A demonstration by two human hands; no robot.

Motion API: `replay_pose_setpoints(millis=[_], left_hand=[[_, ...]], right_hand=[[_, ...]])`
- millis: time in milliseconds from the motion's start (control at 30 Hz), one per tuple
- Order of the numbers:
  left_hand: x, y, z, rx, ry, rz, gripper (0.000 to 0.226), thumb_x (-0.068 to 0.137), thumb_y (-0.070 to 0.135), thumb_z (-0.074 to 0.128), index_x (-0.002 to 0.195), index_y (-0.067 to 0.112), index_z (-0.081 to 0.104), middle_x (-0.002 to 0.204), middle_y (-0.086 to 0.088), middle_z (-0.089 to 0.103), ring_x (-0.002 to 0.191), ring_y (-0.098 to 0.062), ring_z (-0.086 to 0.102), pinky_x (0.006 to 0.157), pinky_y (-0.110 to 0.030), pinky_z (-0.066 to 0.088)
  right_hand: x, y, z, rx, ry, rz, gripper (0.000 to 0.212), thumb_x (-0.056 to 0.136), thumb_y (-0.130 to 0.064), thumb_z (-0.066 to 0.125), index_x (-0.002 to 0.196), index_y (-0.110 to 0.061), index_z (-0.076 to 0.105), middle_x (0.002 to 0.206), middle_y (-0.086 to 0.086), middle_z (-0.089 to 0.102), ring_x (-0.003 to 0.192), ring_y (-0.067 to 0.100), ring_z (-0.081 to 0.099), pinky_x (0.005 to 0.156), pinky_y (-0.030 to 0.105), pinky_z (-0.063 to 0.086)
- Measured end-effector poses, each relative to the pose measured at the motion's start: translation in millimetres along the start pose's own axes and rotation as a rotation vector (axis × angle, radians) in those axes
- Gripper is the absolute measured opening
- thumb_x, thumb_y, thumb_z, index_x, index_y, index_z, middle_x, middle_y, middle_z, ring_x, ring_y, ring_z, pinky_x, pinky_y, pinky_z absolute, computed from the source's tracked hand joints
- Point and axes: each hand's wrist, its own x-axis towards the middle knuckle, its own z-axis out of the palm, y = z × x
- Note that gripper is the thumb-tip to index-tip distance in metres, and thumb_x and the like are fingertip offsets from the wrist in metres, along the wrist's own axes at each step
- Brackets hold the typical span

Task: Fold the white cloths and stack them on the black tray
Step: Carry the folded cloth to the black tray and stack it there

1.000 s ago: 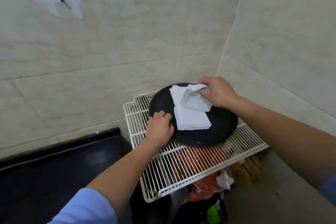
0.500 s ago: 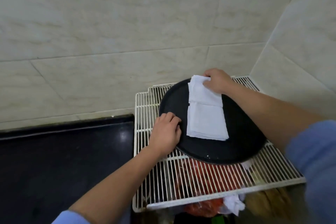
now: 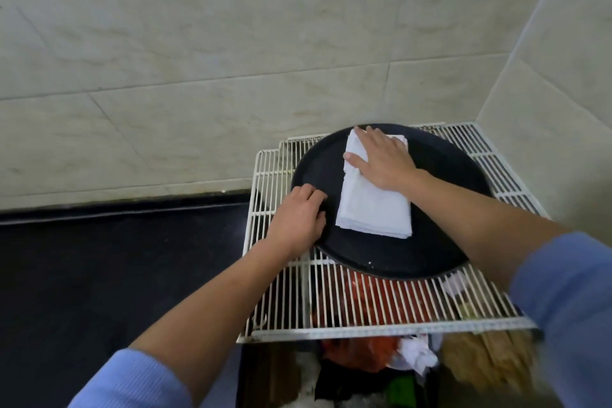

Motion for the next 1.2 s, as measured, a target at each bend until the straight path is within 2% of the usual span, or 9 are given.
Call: replay_pose_setpoints(millis=[100, 200, 333, 433, 700, 800, 933, 1200], left_hand=[[-12.3, -2.6, -13.8, 0.041, 0.02, -0.007, 0.036, 0.087, 0.023, 0.056, 0.122, 0.014, 0.054, 0.12, -0.004, 0.053, 0.109, -0.023, 0.049, 0.093, -0.04, 0.044], [-35.7, -19.0, -39.1, 0.077, 0.069, -0.04, 0.034, 0.088, 0.022, 0.055, 0.12, 0.013, 0.057, 0.116, -0.005, 0.055, 0.107, -0.025, 0.051, 0.091, -0.039, 0.044], [-98.0, -65.8, -77.8, 0.093, 0.111, -0.279, 0.026, 0.09, 0.026, 0.053, 0.112, 0.015, 0.059, 0.107, -0.003, 0.058, 0.096, -0.025, 0.057, 0.078, -0.039, 0.048], [-169.7, -106.2, -103.9, 0.123, 0.074, -0.482, 0.022, 0.09, 0.03, 0.053, 0.107, 0.018, 0.059, 0.104, -0.001, 0.061, 0.093, -0.026, 0.06, 0.074, -0.035, 0.048], [-419.0, -193.6, -176.0, 0.25, 0.067, -0.861, 0.017, 0.089, 0.03, 0.051, 0.1, 0.021, 0.059, 0.102, 0.001, 0.063, 0.096, -0.025, 0.059, 0.075, -0.035, 0.048], [-515.0, -219.8, -209.0, 0.278, 0.072, -0.977, 0.016, 0.089, 0.029, 0.05, 0.099, 0.02, 0.059, 0.103, -0.002, 0.064, 0.097, -0.027, 0.06, 0.076, -0.036, 0.05], [-635.4, -246.1, -245.8, 0.327, 0.09, -1.141, 0.025, 0.09, 0.027, 0.049, 0.11, 0.018, 0.059, 0.111, -0.005, 0.065, 0.103, -0.028, 0.059, 0.08, -0.036, 0.048], [-815.2, -279.3, -266.7, 0.286, 0.146, -1.494, 0.031, 0.09, 0.028, 0.05, 0.118, 0.019, 0.059, 0.115, -0.005, 0.065, 0.105, -0.026, 0.059, 0.079, -0.033, 0.047]], right_hand=[[-3.3, -4.3, -13.3, 0.019, 0.018, 0.009, 0.069, 0.095, -0.062, 0.028, 0.151, -0.021, 0.021, 0.157, 0.008, 0.024, 0.144, 0.027, 0.021, 0.114, 0.049, 0.021], [-1.7, -26.3, -35.8, 0.04, 0.185, -0.01, 0.057, 0.097, -0.053, 0.036, 0.141, -0.016, 0.04, 0.145, 0.011, 0.042, 0.133, 0.031, 0.037, 0.106, 0.048, 0.03], [-0.5, -108.4, -51.2, 0.062, 0.273, -0.178, 0.042, 0.096, -0.039, 0.044, 0.129, -0.014, 0.053, 0.13, 0.012, 0.056, 0.118, 0.033, 0.05, 0.096, 0.043, 0.04], [-16.7, -193.6, -35.3, 0.124, 0.227, -0.369, 0.037, 0.094, -0.034, 0.048, 0.125, -0.016, 0.057, 0.12, 0.007, 0.063, 0.108, 0.03, 0.058, 0.087, 0.041, 0.048], [-123.0, -445.4, 57.3, 0.146, 0.034, -0.779, 0.025, 0.093, -0.036, 0.049, 0.106, -0.021, 0.064, 0.102, 0.0, 0.067, 0.094, 0.026, 0.062, 0.076, 0.038, 0.051], [-169.7, -534.0, 89.6, 0.102, -0.02, -0.89, 0.025, 0.095, -0.036, 0.046, 0.107, -0.023, 0.062, 0.102, -0.003, 0.065, 0.091, 0.024, 0.062, 0.071, 0.034, 0.048], [-226.4, -644.0, 122.9, 0.064, -0.08, -1.022, 0.026, 0.096, -0.037, 0.044, 0.111, -0.024, 0.061, 0.109, -0.002, 0.063, 0.095, 0.024, 0.061, 0.074, 0.035, 0.047], [-301.9, -809.8, 180.0, 0.03, -0.142, -1.311, 0.029, 0.095, -0.038, 0.045, 0.114, -0.023, 0.06, 0.114, 0.001, 0.062, 0.099, 0.026, 0.061, 0.077, 0.036, 0.047]])
